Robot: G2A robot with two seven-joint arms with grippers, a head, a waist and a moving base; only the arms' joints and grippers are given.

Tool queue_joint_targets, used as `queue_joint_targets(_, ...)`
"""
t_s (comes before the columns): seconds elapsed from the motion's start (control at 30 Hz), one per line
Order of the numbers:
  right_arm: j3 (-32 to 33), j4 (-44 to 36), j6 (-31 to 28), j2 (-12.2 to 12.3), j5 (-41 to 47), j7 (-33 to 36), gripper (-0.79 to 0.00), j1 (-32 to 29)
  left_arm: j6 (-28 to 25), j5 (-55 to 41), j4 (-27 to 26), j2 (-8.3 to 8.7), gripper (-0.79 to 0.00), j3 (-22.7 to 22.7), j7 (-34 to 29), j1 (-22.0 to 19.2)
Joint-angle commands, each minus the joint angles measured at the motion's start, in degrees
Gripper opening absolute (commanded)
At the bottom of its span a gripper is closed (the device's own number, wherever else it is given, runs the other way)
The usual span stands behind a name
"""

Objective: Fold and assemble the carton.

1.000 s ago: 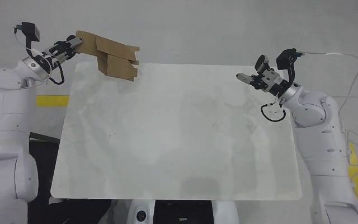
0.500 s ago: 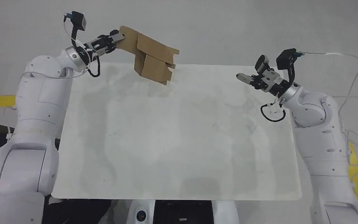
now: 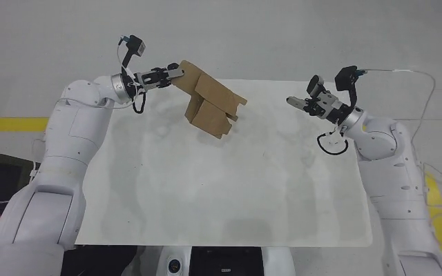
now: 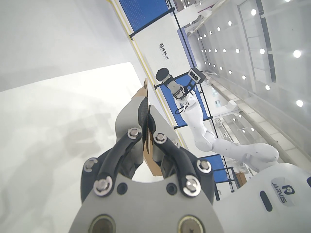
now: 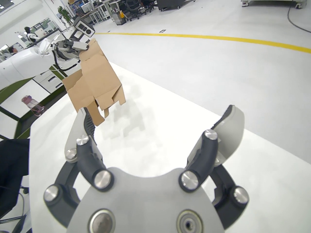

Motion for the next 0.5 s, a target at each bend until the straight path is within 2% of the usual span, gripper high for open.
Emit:
queue_joint_targets(0.0,-1.5,1.3,-1.1,-0.1,4.1,3.0,0.0,0.7,0.6,-0.2,-2.9,0.58,-0.785,0.1,-0.6,1.5)
queue_joint_targets(0.17,-6.4,5.0,-3.1,-0.5,15.3,11.2,0.0,3.0,2.2,-1.2,-9.1,1.87,-0.785,1.0,-2.2,4.5)
queue_joint_targets(0.37,-13.0,8.4,-6.5,-1.2,27.3,22.3,0.0,6.7,3.1,-2.5,-13.9,3.17,-0.785,2.5,-3.1,6.3)
queue_joint_targets(0.47,-15.6,10.4,-7.5,-1.4,31.1,24.4,0.0,8.8,3.4,-3.0,-16.7,3.85,-0.785,3.5,-3.4,7.0)
